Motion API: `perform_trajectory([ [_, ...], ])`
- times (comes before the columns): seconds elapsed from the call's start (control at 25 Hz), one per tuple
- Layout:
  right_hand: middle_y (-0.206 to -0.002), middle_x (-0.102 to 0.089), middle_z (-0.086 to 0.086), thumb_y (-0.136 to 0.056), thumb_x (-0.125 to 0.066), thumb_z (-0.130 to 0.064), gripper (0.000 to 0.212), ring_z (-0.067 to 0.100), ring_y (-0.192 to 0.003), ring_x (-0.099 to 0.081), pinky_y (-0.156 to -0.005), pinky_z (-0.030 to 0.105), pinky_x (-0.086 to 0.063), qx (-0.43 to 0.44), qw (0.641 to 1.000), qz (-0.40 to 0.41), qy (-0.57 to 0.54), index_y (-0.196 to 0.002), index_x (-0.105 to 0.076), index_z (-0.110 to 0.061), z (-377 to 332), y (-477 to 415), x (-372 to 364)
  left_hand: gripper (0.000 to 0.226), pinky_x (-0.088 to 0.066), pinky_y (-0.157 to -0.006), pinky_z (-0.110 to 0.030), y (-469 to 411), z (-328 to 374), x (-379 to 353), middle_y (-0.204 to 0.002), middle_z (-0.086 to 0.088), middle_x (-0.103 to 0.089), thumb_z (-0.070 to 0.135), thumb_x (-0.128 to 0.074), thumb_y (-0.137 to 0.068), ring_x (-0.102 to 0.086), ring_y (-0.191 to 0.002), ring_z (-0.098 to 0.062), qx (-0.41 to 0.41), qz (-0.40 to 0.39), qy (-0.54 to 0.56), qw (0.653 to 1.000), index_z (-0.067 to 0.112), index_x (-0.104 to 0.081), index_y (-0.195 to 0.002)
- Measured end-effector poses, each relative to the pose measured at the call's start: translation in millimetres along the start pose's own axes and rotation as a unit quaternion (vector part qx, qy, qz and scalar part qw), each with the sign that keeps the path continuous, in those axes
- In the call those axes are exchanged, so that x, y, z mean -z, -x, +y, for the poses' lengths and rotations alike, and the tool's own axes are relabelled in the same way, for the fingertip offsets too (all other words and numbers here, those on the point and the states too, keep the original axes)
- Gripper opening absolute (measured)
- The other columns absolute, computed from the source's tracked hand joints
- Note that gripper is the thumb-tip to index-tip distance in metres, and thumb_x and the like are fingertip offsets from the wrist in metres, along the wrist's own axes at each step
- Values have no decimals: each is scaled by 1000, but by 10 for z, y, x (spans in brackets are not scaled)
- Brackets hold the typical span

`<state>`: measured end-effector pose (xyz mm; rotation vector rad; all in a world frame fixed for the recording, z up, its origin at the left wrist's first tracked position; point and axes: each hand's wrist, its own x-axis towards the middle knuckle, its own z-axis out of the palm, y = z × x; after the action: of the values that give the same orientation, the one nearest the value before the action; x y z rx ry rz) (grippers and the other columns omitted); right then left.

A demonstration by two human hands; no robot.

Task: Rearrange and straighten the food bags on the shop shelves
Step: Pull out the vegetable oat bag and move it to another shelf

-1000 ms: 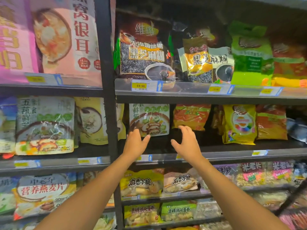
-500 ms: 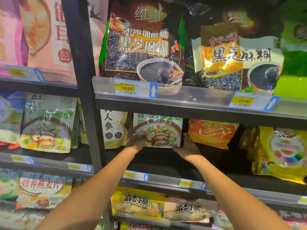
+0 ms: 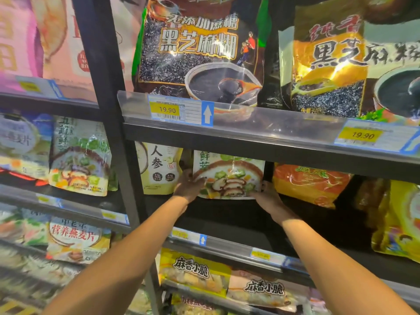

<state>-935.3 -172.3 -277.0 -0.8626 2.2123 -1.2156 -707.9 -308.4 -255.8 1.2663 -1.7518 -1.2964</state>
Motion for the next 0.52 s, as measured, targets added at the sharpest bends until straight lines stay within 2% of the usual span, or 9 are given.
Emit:
perform_trajectory([
  [0.08,-133,-60,4,-81,-83,-39,69,24,-117,-61,-97,40,-52,6,1000,4,-9,-139,-51,-19,44,-15,38,64,-51,-100,-40,5,21,9,-143,-11,-60,35,-72,-93,-62,-123,-32,-20,10,-2,1000,9,-47,-146],
  [0.16,-129,-63,1,-77,-84,-45,72,23,-116,-64,-98,43,-55,16,1000,-7,2,-138,-53,-22,125,9,111,63,-53,-94,-40,-5,2,22,-139,-6,-62,40,-71,-94,-65,-116,-29,-16,5,13,1000,11,-48,-146],
  [0.24,-123,-70,-3,-75,-86,-47,69,19,-112,-68,-95,41,-58,27,999,-37,-11,-133,-57,-24,216,30,192,77,-52,-97,-38,11,20,61,-145,-2,-57,52,-73,-88,-61,-124,-29,-15,0,18,1000,16,-47,-150],
  [0.36,-117,-74,-7,-76,-88,-41,62,15,-109,-70,-81,29,-58,46,996,-74,-20,-129,-61,-24,239,107,287,107,-48,-109,-41,8,78,105,-151,1,-53,77,-78,-65,-57,-132,-26,-26,-19,52,998,27,-45,-153],
  [0.44,-117,-74,-7,-75,-90,-37,63,14,-108,-70,-79,27,-57,55,994,-86,-29,-129,-60,-23,225,111,293,112,-50,-107,-39,-27,135,107,-150,7,-54,78,-80,-62,-62,-127,-19,-22,-45,95,994,30,-41,-155],
  [0.52,-118,-73,-6,-74,-91,-36,65,14,-107,-71,-83,30,-59,58,994,-82,-39,-130,-60,-24,216,73,265,114,-51,-106,-41,-136,143,91,-156,6,-49,79,-82,-59,-63,-125,-17,-15,-68,112,991,34,-39,-155],
])
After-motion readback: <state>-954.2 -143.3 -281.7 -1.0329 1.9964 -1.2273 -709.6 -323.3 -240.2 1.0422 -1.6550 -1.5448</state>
